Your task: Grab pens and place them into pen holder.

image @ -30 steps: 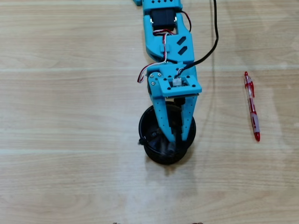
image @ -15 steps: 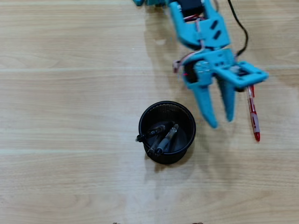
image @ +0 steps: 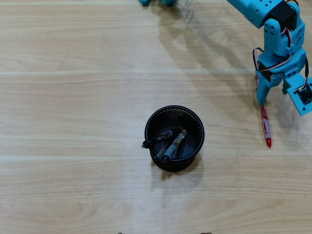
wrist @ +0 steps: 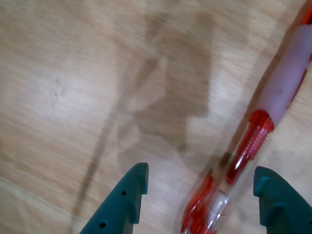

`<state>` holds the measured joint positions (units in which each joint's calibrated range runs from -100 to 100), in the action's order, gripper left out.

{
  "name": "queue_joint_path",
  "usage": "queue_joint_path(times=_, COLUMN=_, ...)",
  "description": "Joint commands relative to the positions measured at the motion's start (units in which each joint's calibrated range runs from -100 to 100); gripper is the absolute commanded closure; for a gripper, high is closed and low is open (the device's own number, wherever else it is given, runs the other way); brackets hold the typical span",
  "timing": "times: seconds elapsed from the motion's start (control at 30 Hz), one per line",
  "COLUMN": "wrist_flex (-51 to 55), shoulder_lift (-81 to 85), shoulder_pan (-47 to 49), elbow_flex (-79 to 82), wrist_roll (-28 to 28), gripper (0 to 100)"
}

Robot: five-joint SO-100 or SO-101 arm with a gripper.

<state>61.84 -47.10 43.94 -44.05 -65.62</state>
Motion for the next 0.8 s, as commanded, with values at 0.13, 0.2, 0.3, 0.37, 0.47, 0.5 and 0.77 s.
queue_joint_path(times=0.13, wrist_flex=-2.5, shoulder_lift=-3.3, shoulder_pan=-0.9, elbow_flex=-3.5, wrist_roll=-0.5, gripper=75)
queue_joint_path(times=0.2, wrist_flex=-2.7, shoulder_lift=-3.4, shoulder_pan=-1.5, elbow_flex=-1.9, wrist_roll=-0.5, gripper=75)
queue_joint_path(times=0.3, wrist_flex=-2.8, shoulder_lift=-3.9, shoulder_pan=-2.2, elbow_flex=0.5, wrist_roll=-0.5, gripper=76)
queue_joint_path(times=0.37, wrist_flex=-2.8, shoulder_lift=-3.9, shoulder_pan=-2.5, elbow_flex=2.2, wrist_roll=-0.5, gripper=78)
queue_joint_path(times=0.47, wrist_flex=-2.8, shoulder_lift=-3.9, shoulder_pan=-3.8, elbow_flex=5.3, wrist_roll=-0.5, gripper=86)
queue_joint_path(times=0.5, wrist_flex=-2.8, shoulder_lift=-3.9, shoulder_pan=-4.3, elbow_flex=6.2, wrist_roll=-0.5, gripper=90)
queue_joint_path(times=0.77, wrist_flex=-2.6, shoulder_lift=0.9, shoulder_pan=-6.8, elbow_flex=8.4, wrist_roll=0.0, gripper=98)
